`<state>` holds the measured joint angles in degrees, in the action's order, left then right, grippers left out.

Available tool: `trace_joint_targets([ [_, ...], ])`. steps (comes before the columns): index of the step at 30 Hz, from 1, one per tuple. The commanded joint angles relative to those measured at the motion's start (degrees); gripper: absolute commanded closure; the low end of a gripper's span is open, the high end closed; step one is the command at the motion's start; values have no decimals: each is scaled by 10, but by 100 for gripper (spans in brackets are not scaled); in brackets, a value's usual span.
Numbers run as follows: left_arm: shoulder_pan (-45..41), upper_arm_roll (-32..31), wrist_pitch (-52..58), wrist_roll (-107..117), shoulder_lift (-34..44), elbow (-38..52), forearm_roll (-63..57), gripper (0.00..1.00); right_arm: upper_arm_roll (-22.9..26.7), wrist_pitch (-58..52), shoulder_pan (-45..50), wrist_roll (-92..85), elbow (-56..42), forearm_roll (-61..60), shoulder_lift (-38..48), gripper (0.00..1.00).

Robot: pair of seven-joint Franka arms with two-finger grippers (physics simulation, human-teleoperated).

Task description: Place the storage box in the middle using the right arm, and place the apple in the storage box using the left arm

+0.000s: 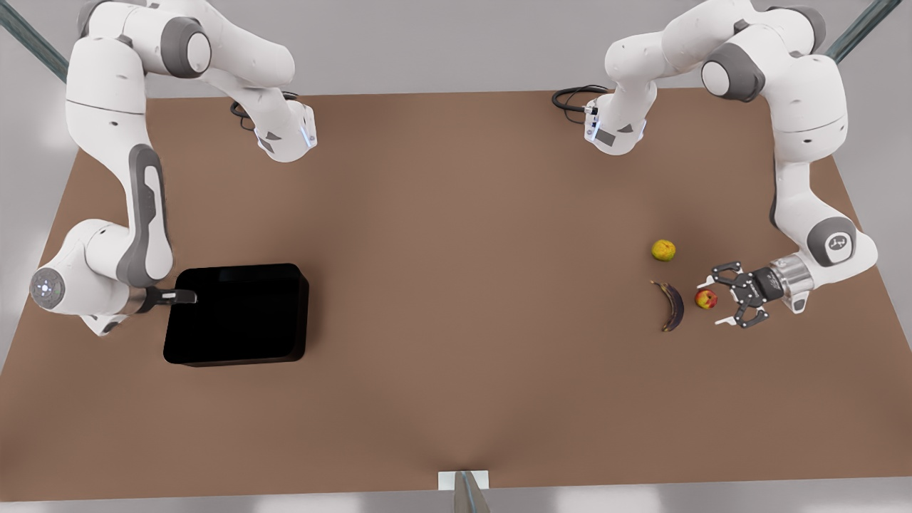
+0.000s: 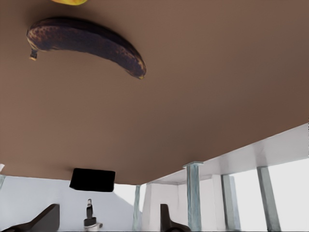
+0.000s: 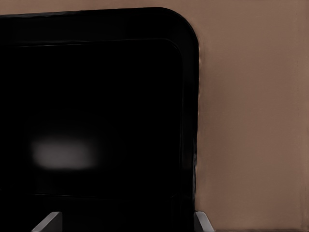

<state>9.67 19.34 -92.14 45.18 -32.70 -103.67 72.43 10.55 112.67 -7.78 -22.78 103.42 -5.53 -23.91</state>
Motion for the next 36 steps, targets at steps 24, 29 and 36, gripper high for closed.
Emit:
trace_joint_targets([
  [24, -16, 8, -45, -22, -31, -21, -90, 0, -4, 120, -20, -9, 24, 0, -90, 65],
  [29, -8, 16, -73, -28, -47, -17, -89, 0, -5, 123, -20, -27, 25, 0, -91, 79],
  [36, 30, 16, -63, -74, -102, -7, -33, 0, -14, 124, -26, -67, 22, -9, -88, 79],
])
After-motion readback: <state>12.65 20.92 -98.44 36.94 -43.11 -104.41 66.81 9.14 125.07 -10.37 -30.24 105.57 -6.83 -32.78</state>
